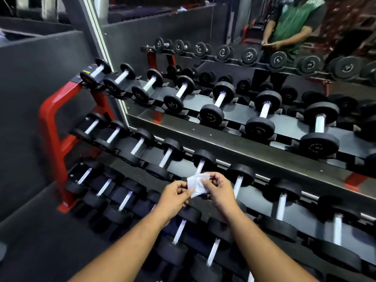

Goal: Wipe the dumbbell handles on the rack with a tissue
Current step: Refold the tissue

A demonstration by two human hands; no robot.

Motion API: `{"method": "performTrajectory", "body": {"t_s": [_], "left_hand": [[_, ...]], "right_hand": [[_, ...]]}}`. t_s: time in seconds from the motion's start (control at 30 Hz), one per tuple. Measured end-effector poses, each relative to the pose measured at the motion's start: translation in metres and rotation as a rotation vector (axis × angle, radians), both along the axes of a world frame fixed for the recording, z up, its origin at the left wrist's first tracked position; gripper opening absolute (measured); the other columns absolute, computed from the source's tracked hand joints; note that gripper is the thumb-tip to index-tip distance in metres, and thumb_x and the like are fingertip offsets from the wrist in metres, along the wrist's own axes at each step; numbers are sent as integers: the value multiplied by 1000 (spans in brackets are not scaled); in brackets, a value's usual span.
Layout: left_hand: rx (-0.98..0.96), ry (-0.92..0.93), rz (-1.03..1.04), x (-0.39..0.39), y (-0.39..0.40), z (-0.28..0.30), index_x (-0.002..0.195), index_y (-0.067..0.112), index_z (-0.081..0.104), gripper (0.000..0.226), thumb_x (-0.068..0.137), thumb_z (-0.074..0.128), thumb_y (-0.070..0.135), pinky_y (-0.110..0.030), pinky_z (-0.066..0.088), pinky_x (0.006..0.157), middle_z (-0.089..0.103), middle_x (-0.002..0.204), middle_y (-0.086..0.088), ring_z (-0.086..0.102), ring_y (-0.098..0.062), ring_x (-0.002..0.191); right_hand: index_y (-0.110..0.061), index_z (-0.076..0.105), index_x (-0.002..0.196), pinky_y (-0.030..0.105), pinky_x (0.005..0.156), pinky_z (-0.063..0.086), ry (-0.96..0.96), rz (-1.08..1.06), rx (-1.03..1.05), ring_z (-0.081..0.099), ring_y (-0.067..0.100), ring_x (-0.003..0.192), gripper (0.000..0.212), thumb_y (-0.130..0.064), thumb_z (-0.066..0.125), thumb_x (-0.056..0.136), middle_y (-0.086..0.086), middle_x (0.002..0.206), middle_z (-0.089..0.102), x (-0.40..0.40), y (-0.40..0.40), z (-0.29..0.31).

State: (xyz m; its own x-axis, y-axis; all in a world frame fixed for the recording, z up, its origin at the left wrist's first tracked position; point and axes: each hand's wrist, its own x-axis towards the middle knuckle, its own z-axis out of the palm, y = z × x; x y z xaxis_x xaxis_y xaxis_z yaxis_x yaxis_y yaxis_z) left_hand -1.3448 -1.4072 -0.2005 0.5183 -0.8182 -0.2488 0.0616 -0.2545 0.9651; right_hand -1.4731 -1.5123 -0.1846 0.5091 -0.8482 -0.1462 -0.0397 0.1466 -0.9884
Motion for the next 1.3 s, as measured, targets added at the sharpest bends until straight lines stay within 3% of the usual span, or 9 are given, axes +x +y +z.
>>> {"method": "performTrajectory", "body": {"t_s": [0.13, 0.3, 0.43, 0.53, 0.67, 0.77, 0.97, 1.13, 1.3], "left_hand": [[-26, 73, -99, 36, -1, 0, 110, 12, 68, 16, 95, 71, 20, -23, 51, 63, 73, 91, 3, 61, -5, 71], [-70, 232, -125, 74, -5, -3, 107, 10, 69, 14, 98, 66, 20, -31, 57, 63, 73, 87, -5, 65, -15, 75], [-33, 54, -181, 97, -13, -9, 101, 15, 67, 4, 97, 67, 14, -20, 46, 52, 70, 78, 0, 58, -5, 58], [6, -34, -244, 112, -23, -18, 100, 16, 66, 4, 97, 68, 14, -18, 46, 55, 68, 76, 5, 58, 0, 58], [50, -197, -349, 122, -39, -32, 108, 9, 70, 12, 97, 65, 11, -17, 49, 69, 72, 89, 3, 62, -3, 72], [82, -312, -428, 124, -53, -43, 112, 12, 70, 17, 98, 64, 18, -20, 48, 74, 73, 98, 2, 62, -6, 80], [118, -284, -345, 116, -86, -51, 105, 17, 68, 14, 95, 67, 7, -24, 53, 77, 72, 95, -1, 62, -7, 77], [197, -307, -293, 110, -116, -74, 96, 33, 67, 21, 92, 71, 13, -27, 55, 77, 71, 90, 3, 63, -7, 74], [291, -299, -192, 103, -136, -109, 104, 23, 68, 14, 91, 73, 20, -15, 48, 77, 70, 94, 7, 57, 5, 69]], "right_hand": [[-10, 67, 100, 37, 62, 54, 25, -63, -40, 65, 20, 71, 7, -7, 64, 95, 9, 82, 72, 30, 7, -3], [-11, 65, 97, 19, 62, 52, 92, -121, -144, 64, 3, 70, 11, -1, 63, 93, -1, 82, 70, 63, 17, -1], [-13, 64, 103, 24, 69, 55, 113, -117, -119, 66, 9, 80, 15, -1, 63, 93, 3, 91, 72, 75, 18, -8], [-23, 64, 111, 33, 83, 56, 200, -48, -122, 68, 17, 95, 20, -13, 67, 93, 3, 106, 71, 81, 12, -20], [-32, 62, 117, 8, 83, 47, 395, 51, -199, 62, -7, 101, 27, -30, 71, 91, -14, 114, 67, 83, 3, -28], [-34, 67, 110, 12, 79, 47, 498, 93, -264, 64, -7, 93, 21, -34, 73, 90, -18, 102, 71, 82, -12, -34], [-31, 73, 100, 27, 79, 56, 505, 126, -229, 69, -1, 83, 13, -29, 76, 87, -17, 91, 75, 74, -54, -63], [-30, 73, 100, 24, 76, 55, 494, 228, -198, 69, -2, 82, 17, -21, 75, 86, -17, 91, 75, 70, -91, -92], [-35, 61, 84, 14, 70, 43, 520, 204, -177, 59, -10, 75, 23, -15, 71, 89, -26, 79, 67, 64, -126, -132]]}}
